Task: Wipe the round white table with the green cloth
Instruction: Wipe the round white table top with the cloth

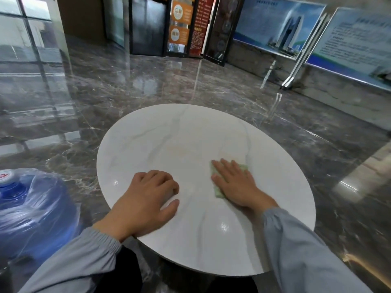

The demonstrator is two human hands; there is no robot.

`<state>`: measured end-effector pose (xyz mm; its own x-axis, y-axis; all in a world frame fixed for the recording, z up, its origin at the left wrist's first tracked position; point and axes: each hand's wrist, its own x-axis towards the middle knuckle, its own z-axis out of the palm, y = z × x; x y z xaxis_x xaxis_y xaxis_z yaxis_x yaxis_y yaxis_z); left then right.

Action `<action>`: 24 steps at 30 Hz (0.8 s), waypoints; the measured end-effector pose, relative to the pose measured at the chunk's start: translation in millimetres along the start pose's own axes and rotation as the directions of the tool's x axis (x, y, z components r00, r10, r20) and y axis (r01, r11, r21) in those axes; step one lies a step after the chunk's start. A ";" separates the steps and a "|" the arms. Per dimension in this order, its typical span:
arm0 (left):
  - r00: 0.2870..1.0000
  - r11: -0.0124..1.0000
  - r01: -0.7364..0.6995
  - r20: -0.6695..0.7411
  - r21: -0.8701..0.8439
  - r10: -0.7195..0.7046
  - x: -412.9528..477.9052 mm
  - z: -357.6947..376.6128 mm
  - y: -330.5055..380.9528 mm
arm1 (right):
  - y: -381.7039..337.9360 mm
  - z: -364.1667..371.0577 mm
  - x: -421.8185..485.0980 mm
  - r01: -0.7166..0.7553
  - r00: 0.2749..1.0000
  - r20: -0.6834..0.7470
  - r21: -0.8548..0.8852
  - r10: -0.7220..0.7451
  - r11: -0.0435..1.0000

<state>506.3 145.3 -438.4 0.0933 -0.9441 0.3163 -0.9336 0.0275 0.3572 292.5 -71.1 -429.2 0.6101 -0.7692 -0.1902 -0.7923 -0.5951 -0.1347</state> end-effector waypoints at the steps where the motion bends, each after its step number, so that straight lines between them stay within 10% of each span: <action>1: 1.000 1.000 -0.001 0.005 0.016 0.001 -1.4 3.0 -1.1 | 18.1 -5.3 5.6 -0.094 0.995 -0.014 0.001 0.094 0.996; 5: 0.999 1.000 -0.006 -0.033 0.012 0.007 0.2 6.0 -1.9 | 24.7 -10.9 18.6 -0.264 0.964 0.009 0.064 0.264 0.962; 13: 0.998 0.999 -0.001 -0.064 0.033 0.003 -1.8 8.5 -4.9 | -77.4 25.8 14.3 0.313 0.950 -0.015 0.013 -0.313 0.950; 20: 0.996 1.000 0.006 -0.088 0.019 -0.004 -1.4 7.2 -0.8 | 47.7 -16.0 49.1 -0.250 0.967 -0.027 0.048 0.252 0.967; 24: 0.996 1.000 0.010 -0.094 0.019 -0.009 -1.1 7.4 0.7 | -5.2 -4.8 56.3 -0.158 0.987 -0.027 0.060 0.159 0.986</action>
<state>503.1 143.9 -445.0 0.1335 -0.9091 0.3946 -0.9390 0.0113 0.3437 330.9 -112.4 -434.6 0.4761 -0.8602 -0.1828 -0.8776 -0.4516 -0.1607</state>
